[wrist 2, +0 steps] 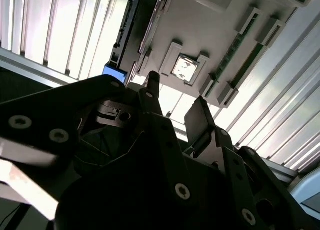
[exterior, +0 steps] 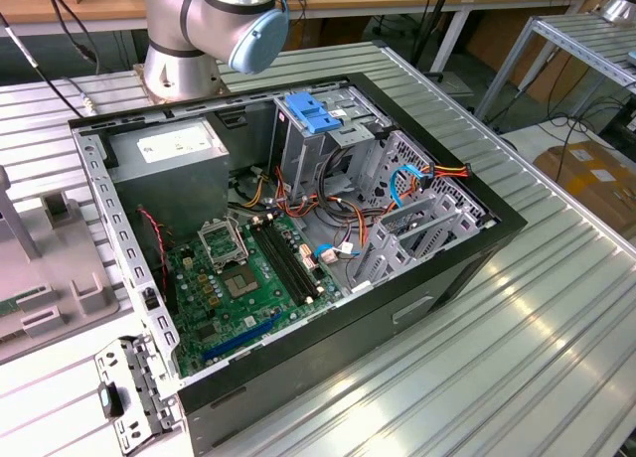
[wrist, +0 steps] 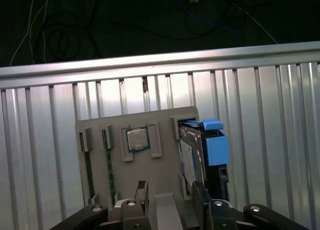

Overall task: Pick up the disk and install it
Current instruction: 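Pick up the disk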

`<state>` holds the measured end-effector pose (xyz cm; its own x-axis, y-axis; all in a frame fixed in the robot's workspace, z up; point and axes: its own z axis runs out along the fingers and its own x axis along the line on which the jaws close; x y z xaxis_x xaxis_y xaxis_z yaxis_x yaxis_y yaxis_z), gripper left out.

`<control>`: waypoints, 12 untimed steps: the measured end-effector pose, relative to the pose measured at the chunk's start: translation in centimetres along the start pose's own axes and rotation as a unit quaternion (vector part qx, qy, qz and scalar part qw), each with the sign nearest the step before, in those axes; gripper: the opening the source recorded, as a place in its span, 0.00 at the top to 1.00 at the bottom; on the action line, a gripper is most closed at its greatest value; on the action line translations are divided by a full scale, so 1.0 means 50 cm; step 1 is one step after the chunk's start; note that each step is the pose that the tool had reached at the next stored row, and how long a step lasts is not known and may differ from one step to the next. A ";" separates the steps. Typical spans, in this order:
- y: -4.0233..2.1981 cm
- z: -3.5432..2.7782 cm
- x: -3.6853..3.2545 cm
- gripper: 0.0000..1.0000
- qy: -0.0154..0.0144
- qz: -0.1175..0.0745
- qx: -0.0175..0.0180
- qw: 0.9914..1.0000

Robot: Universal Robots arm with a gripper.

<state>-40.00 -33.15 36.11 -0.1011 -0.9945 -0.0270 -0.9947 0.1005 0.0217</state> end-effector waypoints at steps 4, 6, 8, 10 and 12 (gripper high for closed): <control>0.000 0.001 -0.002 0.52 0.000 0.000 0.000 1.000; 0.001 0.007 -0.010 0.52 -0.011 0.000 -0.001 1.000; 0.003 0.016 -0.026 0.52 -0.015 -0.027 -0.003 1.000; 0.003 0.017 -0.027 0.52 -0.015 -0.042 -0.003 0.999; 0.003 0.017 -0.028 0.52 -0.015 -0.061 -0.004 0.998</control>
<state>-40.01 -31.74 35.29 0.0205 -0.9980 -0.0593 -0.9994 -0.0220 0.0250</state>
